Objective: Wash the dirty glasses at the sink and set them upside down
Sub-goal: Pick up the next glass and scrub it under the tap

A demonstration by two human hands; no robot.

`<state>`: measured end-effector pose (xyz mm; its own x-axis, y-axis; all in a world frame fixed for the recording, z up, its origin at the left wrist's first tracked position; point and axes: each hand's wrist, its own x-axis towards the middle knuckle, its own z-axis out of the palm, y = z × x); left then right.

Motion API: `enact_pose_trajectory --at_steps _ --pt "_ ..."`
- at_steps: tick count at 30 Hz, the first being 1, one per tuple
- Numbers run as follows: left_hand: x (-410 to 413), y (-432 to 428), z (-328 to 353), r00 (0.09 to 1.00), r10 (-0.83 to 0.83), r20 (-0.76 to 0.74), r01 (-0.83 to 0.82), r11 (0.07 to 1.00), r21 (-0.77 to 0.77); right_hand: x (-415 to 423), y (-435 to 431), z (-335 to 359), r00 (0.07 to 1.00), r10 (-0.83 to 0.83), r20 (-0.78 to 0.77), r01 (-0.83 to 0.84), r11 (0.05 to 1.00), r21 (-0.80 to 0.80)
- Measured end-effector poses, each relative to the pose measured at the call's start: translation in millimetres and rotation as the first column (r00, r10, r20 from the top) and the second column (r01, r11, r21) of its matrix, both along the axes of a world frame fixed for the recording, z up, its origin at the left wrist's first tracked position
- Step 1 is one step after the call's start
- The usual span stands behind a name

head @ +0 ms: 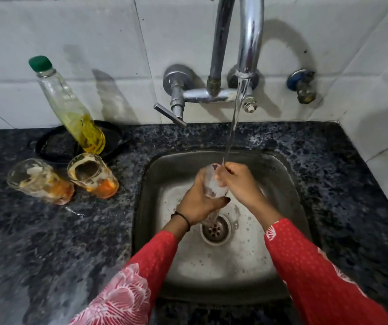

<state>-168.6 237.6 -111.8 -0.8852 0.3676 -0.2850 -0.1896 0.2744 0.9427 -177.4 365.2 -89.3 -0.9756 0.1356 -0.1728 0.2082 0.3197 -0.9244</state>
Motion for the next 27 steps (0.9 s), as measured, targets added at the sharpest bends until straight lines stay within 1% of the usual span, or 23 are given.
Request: enact_pose_trajectory --at_steps 1,2,3,5,6,7,8,9,10,11,12,13,14,16,18,19,20,21,23,24,25,26,27 --pt "-0.5 -0.1 2.4 1.0 -0.001 -0.006 0.001 1.0 0.019 0.2 0.2 1.5 0.999 -0.033 -0.015 0.033 0.998 -0.045" --pt "-0.6 -1.8 4.2 0.995 -0.045 0.09 0.032 0.989 0.148 1.3 1.1 4.3 0.996 -0.082 -0.02 0.079 0.989 -0.123" --pt "0.4 -4.7 9.4 0.964 -0.125 0.234 0.041 0.942 0.334 3.1 2.2 7.1 0.991 -0.131 -0.011 0.125 0.963 -0.239" --pt "3.1 -11.3 19.3 0.826 -0.343 0.446 -0.024 0.771 0.637 8.1 3.6 12.6 0.982 -0.189 0.021 0.173 0.844 -0.507" --pt "3.4 -12.8 19.1 0.76 -0.427 0.49 -0.076 0.691 0.719 9.9 3.5 16.0 0.98 -0.196 0.027 0.176 0.804 -0.568" --pt "3.0 -12.2 18.0 0.728 -0.461 0.507 -0.1 0.661 0.744 9.1 3.1 17.9 0.982 -0.187 0.02 0.169 0.828 -0.535" --pt "2.9 -9.8 17.1 0.745 -0.424 0.515 -0.102 0.69 0.716 6.6 3.2 18.6 0.988 -0.156 0.008 0.145 0.899 -0.413" --pt "3.5 -6.5 14.8 0.816 -0.329 0.475 -0.053 0.776 0.629 2.6 3.7 16.8 0.995 -0.1 -0.005 0.097 0.97 -0.222" --pt "3.3 -2.4 12.0 0.91 -0.204 0.36 0.014 0.884 0.467 -0.9 3.1 16.3 1.0 -0.027 -0.008 0.027 0.999 -0.021" --pt "1.9 1.0 7.9 0.977 -0.125 0.175 0.073 0.959 0.273 -3.6 2.1 14.7 0.999 0.034 -0.002 -0.034 0.991 0.126" --pt "1.4 3.7 4.9 0.998 -0.069 0.005 0.068 0.992 0.109 -4.3 0.7 14.2 0.999 0.048 0.004 -0.048 0.982 0.183" --pt "0.9 5.1 6.3 0.996 -0.049 -0.074 0.052 0.998 0.041 -4.3 0.1 13.2 1.0 0.021 -0.003 -0.02 0.988 0.151" --pt "-0.3 4.8 8.0 0.998 -0.042 -0.055 0.047 0.995 0.09 -3.0 -1.3 14.7 0.999 -0.028 -0.019 0.029 0.998 0.061" --pt "-4.8 -0.5 13.5 0.976 -0.134 0.174 0.055 0.916 0.398 -1.8 -3.7 18.3 0.988 -0.141 -0.057 0.13 0.977 -0.168" --pt "-7.9 -8.9 22.5 0.846 -0.3 0.44 -0.062 0.765 0.641 -2.7 -3.0 22.5 0.979 -0.198 -0.055 0.167 0.922 -0.351" --pt "-9.9 -12.2 21.6 0.785 -0.381 0.488 -0.09 0.71 0.699 -3.4 -2.7 25.3 0.976 -0.21 -0.052 0.174 0.906 -0.385" --pt "-11.8 -13.5 19.7 0.763 -0.403 0.505 -0.092 0.706 0.703 -4.4 -2.8 27.2 0.978 -0.204 -0.051 0.173 0.917 -0.36" --pt "-11.8 -11.0 20.8 0.78 -0.373 0.502 -0.076 0.74 0.668 -6.3 -2.4 27.4 0.984 -0.171 -0.049 0.151 0.949 -0.278" --pt "-12.8 -2.3 17.8 0.896 -0.177 0.407 -0.032 0.888 0.459 -9.4 -3.2 29.2 0.998 -0.061 -0.022 0.06 0.997 -0.038" --pt "-14.3 1.0 13.5 0.964 -0.059 0.261 -0.023 0.953 0.301 -10.3 -4.0 30.1 1.0 -0.022 0.014 0.021 0.998 0.055" --pt "-13.8 3.4 11.4 0.991 -0.004 0.13 -0.02 0.982 0.187 -10.4 -3.9 29.4 0.999 -0.002 0.041 -0.002 0.996 0.091" --pt "-13.7 3.2 8.1 0.997 0.013 0.082 -0.026 0.986 0.165 -9.5 -3.2 27.6 0.999 0.008 0.045 -0.011 0.998 0.06" --pt "-12.4 0.5 8.7 0.991 -0.024 0.132 -0.01 0.968 0.251 -7.9 -1.6 26.2 0.999 0.013 0.033 -0.013 1.0 -0.012"
